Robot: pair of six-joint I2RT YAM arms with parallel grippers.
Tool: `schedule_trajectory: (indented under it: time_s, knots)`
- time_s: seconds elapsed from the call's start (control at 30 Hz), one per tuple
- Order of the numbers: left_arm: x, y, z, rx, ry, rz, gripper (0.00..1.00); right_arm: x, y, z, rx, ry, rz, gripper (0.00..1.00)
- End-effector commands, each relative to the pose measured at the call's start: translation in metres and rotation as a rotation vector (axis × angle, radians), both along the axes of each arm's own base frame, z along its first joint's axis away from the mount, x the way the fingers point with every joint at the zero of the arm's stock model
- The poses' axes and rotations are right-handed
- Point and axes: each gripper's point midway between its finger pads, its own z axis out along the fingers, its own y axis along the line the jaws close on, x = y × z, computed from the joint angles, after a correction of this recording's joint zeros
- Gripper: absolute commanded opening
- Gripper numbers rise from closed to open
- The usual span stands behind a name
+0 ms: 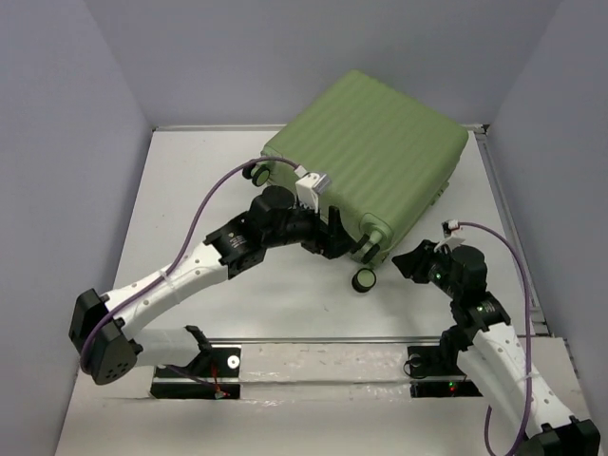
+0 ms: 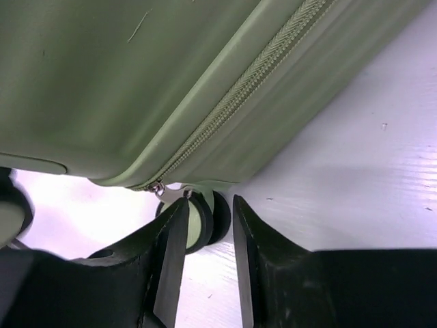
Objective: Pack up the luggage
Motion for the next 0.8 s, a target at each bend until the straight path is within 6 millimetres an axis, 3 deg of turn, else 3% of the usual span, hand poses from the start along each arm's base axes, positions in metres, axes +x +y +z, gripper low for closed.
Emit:
schedule_trajectory:
  time_s: [0.0,0.07,0.17,0.3,0.5,0.77]
  knots:
    - [-0.021,0.005,-0.030,0.016,0.076,-0.045,0.90,0.005,0.015,0.011,0.036,-0.050,0.077,0.43]
    - [-0.024,-0.002,-0.035,-0.007,0.092,-0.077,0.91,0.004,0.020,0.007,0.038,-0.044,0.110,0.55]
    - [-0.029,-0.012,-0.037,-0.023,0.101,-0.116,0.91,0.005,0.023,0.018,0.050,-0.100,0.128,0.58]
    - [-0.035,-0.030,-0.039,-0.027,0.107,-0.163,0.92,0.003,0.030,0.021,0.069,-0.108,0.174,0.57]
    - [-0.040,-0.045,-0.034,-0.064,0.109,-0.200,0.93,-0.001,0.038,0.017,0.076,-0.092,0.215,0.48]
    - [-0.039,-0.058,-0.034,-0.069,0.109,-0.216,0.93,0.013,0.036,0.010,0.038,-0.076,0.172,0.49]
